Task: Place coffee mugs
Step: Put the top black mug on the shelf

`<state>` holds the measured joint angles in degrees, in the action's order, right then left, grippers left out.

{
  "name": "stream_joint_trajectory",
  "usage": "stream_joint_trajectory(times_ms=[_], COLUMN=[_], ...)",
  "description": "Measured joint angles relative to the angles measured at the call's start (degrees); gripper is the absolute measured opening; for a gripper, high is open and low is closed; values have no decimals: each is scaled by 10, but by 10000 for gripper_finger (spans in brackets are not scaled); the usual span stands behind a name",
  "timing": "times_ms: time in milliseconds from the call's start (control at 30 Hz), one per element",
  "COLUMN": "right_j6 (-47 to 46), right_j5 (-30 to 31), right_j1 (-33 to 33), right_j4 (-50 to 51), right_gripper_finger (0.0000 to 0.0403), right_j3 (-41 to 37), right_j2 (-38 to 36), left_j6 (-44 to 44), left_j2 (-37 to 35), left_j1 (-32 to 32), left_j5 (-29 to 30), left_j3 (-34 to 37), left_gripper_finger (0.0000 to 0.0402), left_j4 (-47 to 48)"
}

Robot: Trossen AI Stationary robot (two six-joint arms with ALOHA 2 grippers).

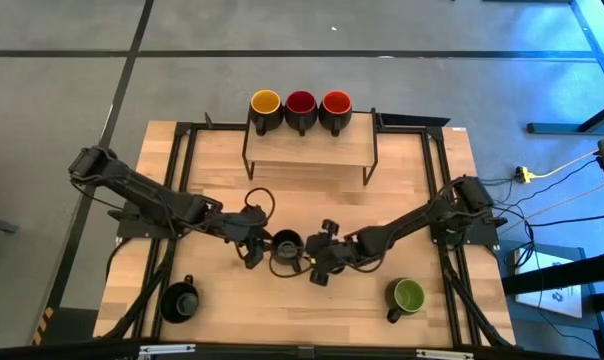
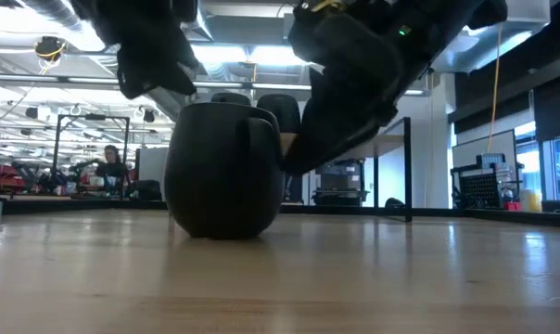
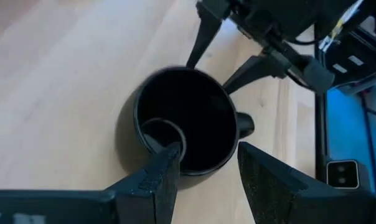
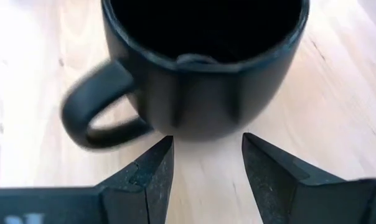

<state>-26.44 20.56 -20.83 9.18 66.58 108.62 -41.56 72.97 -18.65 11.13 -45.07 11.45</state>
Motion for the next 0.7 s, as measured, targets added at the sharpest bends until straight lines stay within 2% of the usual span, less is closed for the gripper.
stream_joint_trajectory(times_ms=[200, 333, 433, 533, 700], right_j6=[-3, -23, -60, -114, -170], right_j5=[9, 30, 38, 49, 66], right_j1=[-5, -18, -29, -44, -72], right_j4=[154, 250, 306, 331, 366], right_gripper_finger=[177, 177, 177, 177, 177], right_j3=[67, 113, 131, 136, 135], right_j2=[-15, -17, -22, -27, -32], left_j6=[0, -2, -9, -51, -59], left_j2=[0, 18, 50, 95, 173], left_j1=[13, 24, 33, 43, 55], left_j5=[22, 42, 40, 13, 13], left_j3=[-78, -127, -167, -211, -272], left_gripper_finger=[156, 156, 156, 154, 152], left_j4=[133, 189, 205, 268, 373])
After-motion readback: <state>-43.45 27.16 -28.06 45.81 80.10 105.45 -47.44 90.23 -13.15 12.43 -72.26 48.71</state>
